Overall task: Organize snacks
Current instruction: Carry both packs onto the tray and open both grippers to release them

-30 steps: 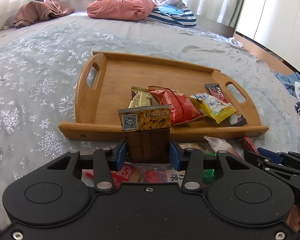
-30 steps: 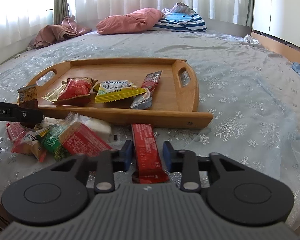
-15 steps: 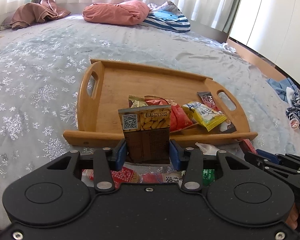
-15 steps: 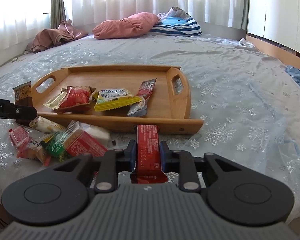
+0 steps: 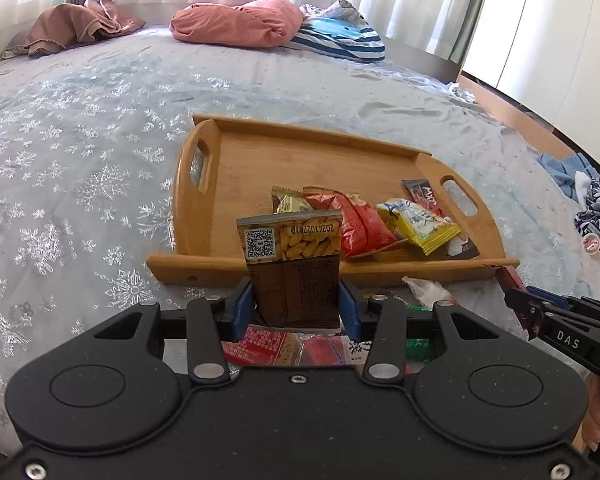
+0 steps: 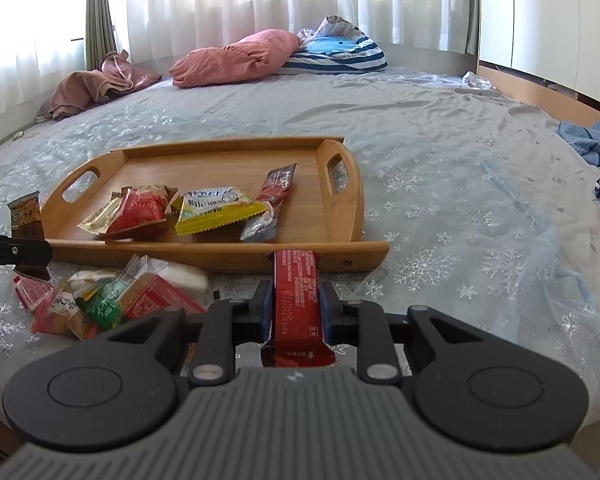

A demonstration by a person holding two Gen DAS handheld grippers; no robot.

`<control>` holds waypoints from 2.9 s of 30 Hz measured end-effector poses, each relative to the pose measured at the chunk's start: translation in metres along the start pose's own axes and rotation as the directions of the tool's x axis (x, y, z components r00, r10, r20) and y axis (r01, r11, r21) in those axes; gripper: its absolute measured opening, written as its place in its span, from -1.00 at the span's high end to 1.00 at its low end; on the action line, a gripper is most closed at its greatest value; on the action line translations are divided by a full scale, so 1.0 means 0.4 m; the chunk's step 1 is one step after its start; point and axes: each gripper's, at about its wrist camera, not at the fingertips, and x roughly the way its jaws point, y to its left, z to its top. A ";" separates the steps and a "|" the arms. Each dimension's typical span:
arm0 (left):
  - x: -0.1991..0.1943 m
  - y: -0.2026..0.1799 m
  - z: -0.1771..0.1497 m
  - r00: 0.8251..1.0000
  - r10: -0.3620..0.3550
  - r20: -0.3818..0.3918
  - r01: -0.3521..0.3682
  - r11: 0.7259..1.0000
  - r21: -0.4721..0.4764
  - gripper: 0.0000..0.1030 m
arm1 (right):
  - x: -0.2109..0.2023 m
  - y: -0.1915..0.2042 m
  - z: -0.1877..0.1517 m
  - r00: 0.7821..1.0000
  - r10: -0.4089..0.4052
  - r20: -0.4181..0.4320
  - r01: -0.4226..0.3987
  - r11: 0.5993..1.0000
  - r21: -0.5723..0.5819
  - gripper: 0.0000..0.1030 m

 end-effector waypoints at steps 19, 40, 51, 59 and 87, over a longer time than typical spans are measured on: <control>0.037 0.026 0.165 0.999 0.034 -0.036 -0.034 0.999 0.007 0.19 | 0.026 -0.019 0.129 0.998 -0.021 0.067 0.019 0.999 0.029 0.45; 0.204 0.037 0.186 0.967 0.108 -0.231 -0.105 0.994 0.028 0.19 | 0.130 -0.050 0.179 0.999 0.006 -0.053 -0.007 1.000 -0.024 0.28; 0.250 0.051 0.198 0.949 0.122 -0.292 -0.123 0.992 0.016 0.18 | 0.175 -0.019 0.169 0.992 0.022 -0.126 -0.034 0.995 -0.091 0.15; 0.263 0.052 0.210 0.946 0.125 -0.299 -0.126 0.992 0.016 0.18 | 0.205 -0.011 0.182 0.989 0.017 -0.146 -0.030 0.996 -0.089 0.16; 0.261 0.039 0.207 0.941 0.133 -0.312 -0.130 0.991 0.031 0.15 | 0.278 -0.006 0.189 0.978 0.013 -0.207 -0.023 0.999 -0.043 0.41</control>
